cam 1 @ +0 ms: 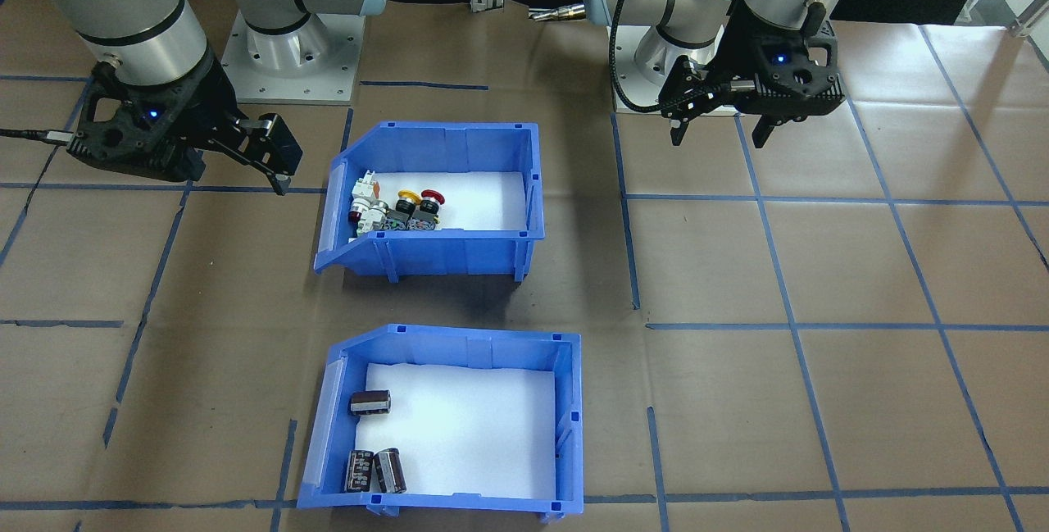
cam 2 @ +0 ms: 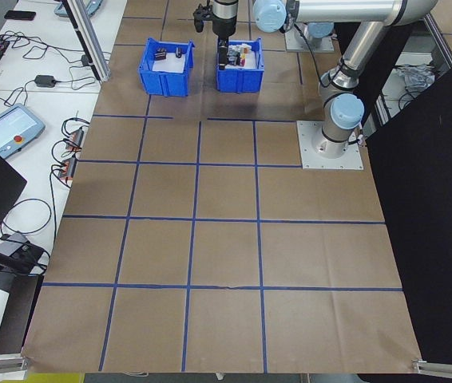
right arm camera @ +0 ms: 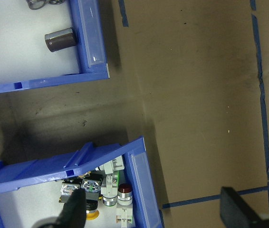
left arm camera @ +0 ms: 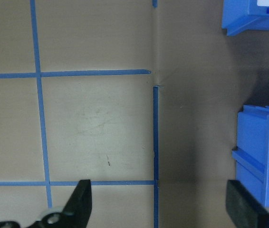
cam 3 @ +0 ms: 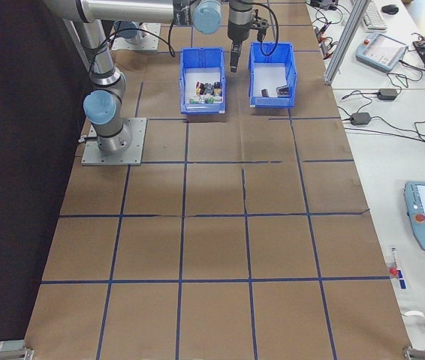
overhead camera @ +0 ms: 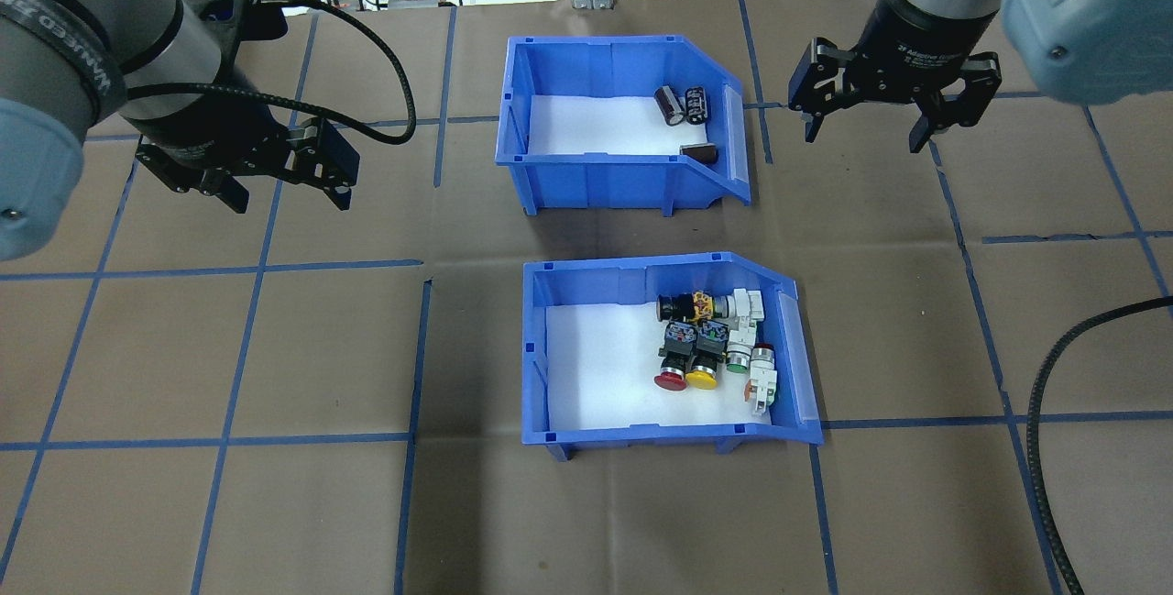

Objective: Place battery box in front

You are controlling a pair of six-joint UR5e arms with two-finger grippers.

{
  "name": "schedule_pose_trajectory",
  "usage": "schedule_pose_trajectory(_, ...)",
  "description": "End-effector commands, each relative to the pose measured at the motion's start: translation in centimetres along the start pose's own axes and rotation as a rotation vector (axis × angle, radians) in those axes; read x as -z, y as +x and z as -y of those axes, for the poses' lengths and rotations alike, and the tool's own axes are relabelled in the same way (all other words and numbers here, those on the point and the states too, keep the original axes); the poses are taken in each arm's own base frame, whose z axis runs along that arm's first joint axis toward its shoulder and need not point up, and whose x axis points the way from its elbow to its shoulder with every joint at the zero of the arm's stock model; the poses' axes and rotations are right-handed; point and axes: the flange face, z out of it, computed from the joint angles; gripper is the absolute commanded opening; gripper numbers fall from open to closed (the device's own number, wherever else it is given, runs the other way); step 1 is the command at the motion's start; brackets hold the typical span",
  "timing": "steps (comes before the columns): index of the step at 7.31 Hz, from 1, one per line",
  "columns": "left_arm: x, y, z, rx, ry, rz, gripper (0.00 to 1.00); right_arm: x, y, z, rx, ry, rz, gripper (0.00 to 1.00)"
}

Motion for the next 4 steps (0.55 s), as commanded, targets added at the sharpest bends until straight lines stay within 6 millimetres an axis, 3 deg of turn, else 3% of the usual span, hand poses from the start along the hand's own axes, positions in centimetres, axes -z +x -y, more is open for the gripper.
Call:
schedule_pose_trajectory(1,0.14,0.01,0.09,0.009,0.003,-0.001,1.0,0.2,0.08,-0.19,0.003,0.002,-0.003,1.0)
schedule_pose_trajectory(4,0.67,0.02,0.22,0.015,0.014,-0.002,1.0,-0.02,0.04,0.02,0.004,-0.001,-0.003,1.0)
